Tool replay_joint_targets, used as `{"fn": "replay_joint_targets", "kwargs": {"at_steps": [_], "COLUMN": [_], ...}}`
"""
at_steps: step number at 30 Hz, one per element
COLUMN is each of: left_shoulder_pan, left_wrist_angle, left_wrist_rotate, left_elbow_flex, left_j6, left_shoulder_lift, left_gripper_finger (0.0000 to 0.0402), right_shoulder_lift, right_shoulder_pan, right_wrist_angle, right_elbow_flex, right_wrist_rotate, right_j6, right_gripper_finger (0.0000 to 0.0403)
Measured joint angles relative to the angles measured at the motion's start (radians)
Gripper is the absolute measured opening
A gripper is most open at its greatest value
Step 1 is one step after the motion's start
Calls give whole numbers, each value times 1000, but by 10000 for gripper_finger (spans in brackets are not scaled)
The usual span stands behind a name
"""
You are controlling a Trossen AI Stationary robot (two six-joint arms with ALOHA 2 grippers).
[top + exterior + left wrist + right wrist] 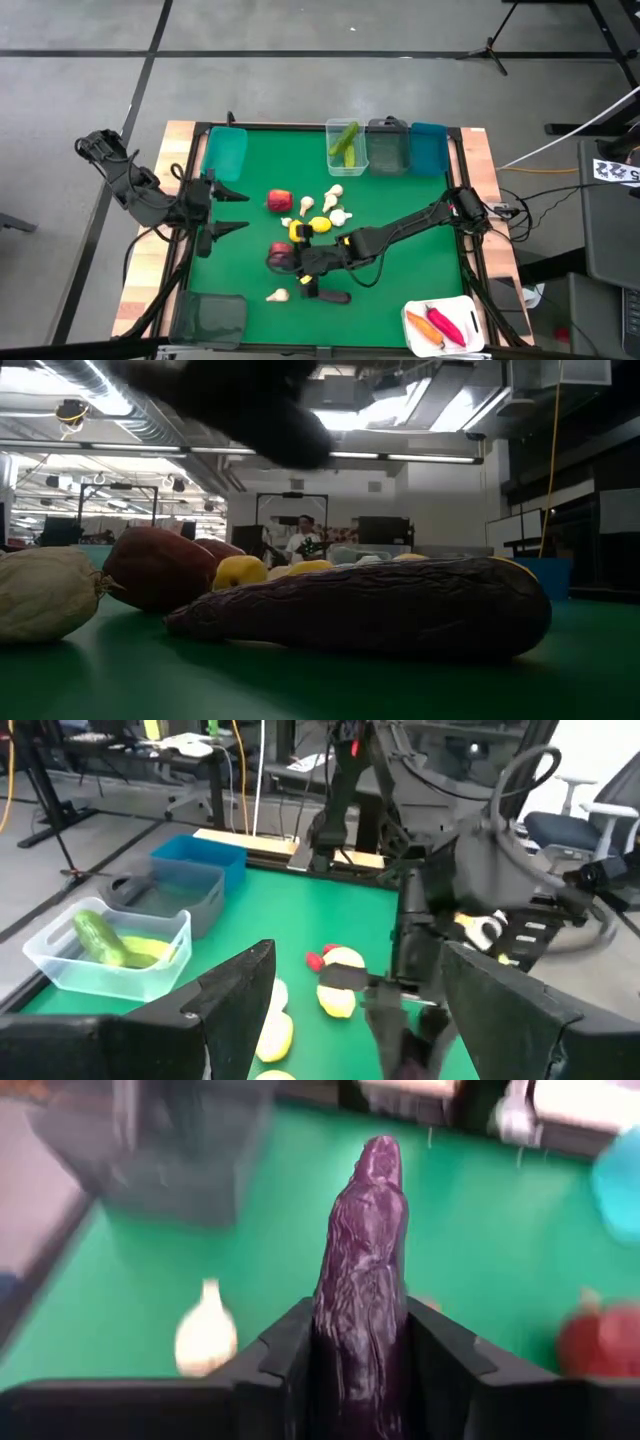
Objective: Sort produce into baskets
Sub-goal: Put the violet eggplant into the bottom black transparent bin
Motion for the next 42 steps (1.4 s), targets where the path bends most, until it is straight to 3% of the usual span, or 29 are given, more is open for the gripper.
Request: {"fn": "replay_joint_targets", "kwargs": {"at_steps": [6, 12, 15, 21, 30, 42], "left_shoulder_pan": [0, 0, 1, 1, 2, 2], "left_wrist_angle": [-2, -2, -3, -4, -3, -3], "left_wrist_rotate": [-24, -28, -39, -46, -53, -61], "left_elbow_flex": [0, 0, 0, 0, 0, 0], "left_j6": [24, 44, 49, 53, 56, 59], "left_shoulder_lift": [-44, -71, -77, -81, -93, -126], "left_gripper_finger": [278, 278, 278, 278, 278, 278], "right_shoulder_lift": [3, 44, 90, 239, 476, 546], "right_shoulder_pan": [0, -6, -14, -21, -19, -19], "right_wrist_angle": [233, 462, 544, 530, 463, 802], "right_elbow_flex": [11, 13, 37, 260, 662, 619], "right_wrist_rotate": [-97, -216, -266, -366, -500, -519], "right_j6": [-61, -83, -83, -111, -149, -178], "right_gripper_finger": [104, 138, 136, 113, 140, 127]}}
